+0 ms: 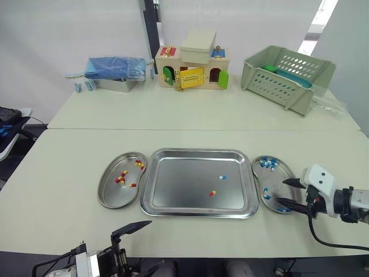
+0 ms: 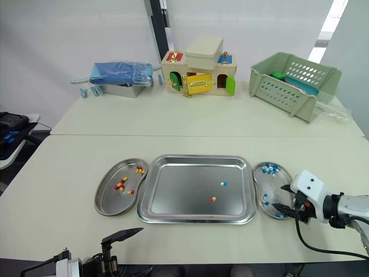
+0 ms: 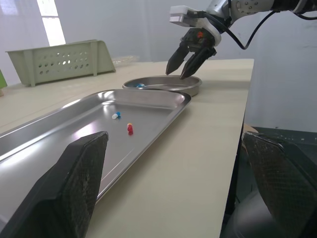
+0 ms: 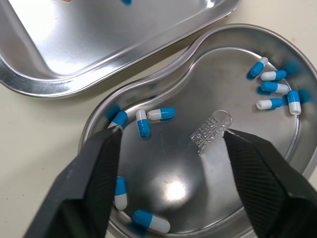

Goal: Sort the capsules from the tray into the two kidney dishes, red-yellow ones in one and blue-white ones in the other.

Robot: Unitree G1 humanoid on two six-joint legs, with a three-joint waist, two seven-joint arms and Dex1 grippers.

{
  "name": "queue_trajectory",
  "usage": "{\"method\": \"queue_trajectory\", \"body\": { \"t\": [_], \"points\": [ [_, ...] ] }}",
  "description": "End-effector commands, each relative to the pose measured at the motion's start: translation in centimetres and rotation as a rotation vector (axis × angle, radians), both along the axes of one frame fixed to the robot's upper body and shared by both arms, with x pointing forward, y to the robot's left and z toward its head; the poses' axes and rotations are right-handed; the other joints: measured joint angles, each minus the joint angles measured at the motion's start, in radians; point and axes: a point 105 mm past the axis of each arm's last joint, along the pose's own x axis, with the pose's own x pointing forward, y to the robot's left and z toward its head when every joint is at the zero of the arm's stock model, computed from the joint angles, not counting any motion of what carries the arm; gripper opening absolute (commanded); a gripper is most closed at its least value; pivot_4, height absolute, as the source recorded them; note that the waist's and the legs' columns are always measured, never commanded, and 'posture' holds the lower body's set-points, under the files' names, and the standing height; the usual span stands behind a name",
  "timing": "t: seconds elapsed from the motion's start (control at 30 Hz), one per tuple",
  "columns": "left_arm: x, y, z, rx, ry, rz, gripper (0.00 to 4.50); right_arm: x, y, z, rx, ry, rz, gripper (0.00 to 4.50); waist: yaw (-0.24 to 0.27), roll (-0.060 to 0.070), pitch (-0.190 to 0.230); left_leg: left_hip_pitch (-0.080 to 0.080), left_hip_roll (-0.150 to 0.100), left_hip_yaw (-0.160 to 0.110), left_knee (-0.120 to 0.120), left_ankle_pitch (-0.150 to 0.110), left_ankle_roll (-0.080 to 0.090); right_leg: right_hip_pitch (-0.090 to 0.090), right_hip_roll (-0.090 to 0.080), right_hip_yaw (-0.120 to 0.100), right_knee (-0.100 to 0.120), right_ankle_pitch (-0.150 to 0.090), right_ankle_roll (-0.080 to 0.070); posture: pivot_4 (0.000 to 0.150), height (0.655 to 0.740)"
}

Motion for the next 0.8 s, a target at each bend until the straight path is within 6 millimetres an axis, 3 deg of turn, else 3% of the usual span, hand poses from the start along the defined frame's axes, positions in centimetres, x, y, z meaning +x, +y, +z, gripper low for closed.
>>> {"method": "queue_trajectory", "body": {
  "t": [0.03, 0.17, 0.33, 0.5, 0.6, 0.67, 0.8],
  "points": [
    [-0.1, 0.1, 0.4, 0.005, -0.012, 0.034, 4.5, 0.5, 0.0, 1.3, 0.009, -0.049, 0.028, 4.47, 0.0, 0.0, 0.0, 0.0, 0.0, 0.0, 0.0, 0.0, 0.0, 0.0, 0.0, 0.0, 0.0, 0.0, 0.0, 0.15, 0.74],
    [1.2, -0.2, 2.4, -0.016, 0.009, 0.098, 4.5, 0.3, 0.0, 2.8, 0.124, -0.101, 0.057, 4.47, 0.001, -0.001, 0.001, 0.0, 0.0, 0.0, 0.0, 0.0, 0.0, 0.001, 0.0, 0.0, 0.0, 0.0, 0.0, 0.15, 0.74],
    [3.4, 2.6, 5.3, 0.02, 0.084, 0.273, 4.5, -0.7, -2.8, 3.5, 0.22, -0.137, 0.03, 4.47, 0.003, -0.002, 0.001, 0.005, 0.0, -0.001, -0.001, 0.0, 0.0, 0.007, 0.0, -0.002, -0.003, 0.0, 0.0, 0.15, 0.74],
    [5.2, 8.1, 6.7, 0.168, 0.2, 0.431, 4.5, -1.8, -6.0, 1.8, 0.183, -0.057, -0.019, 4.47, 0.002, -0.002, 0.001, 0.006, 0.0, -0.001, -0.001, 0.0, 0.0, 0.008, 0.0, -0.002, -0.003, 0.0, 0.0, 0.15, 0.74],
    [6.4, 14.3, 7.0, 0.297, 0.286, 0.577, 4.5, -1.7, -7.6, 0.9, 0.165, -0.058, -0.044, 4.47, -0.002, -0.001, 0.002, 0.008, 0.0, 0.0, -0.002, 0.0, 0.0, 0.008, 0.0, -0.001, -0.003, 0.0, 0.0, 0.15, 0.74],
    [6.7, 17.3, 7.3, 0.358, 0.323, 0.639, 4.5, -1.9, -8.1, 0.2, 0.154, -0.034, -0.047, 4.47, -0.006, -0.001, 0.002, 0.008, 0.001, -0.001, -0.002, 0.0, 0.0, 0.007, 0.001, -0.001, -0.001, -0.001, -0.002, 0.15, 0.74],
    [7.6, 21.0, 8.3, 0.42, 0.315, 0.731, 4.5, -1.6, -8.8, -0.3, 0.143, -0.063, -0.053, 4.47, -0.01, -0.001, 0.002, 0.007, 0.001, 0.0, -0.003, 0.0, 0.0, 0.006, 0.001, 0.0, -0.002, -0.001, -0.002, 0.15, 0.74]
  ]
}}
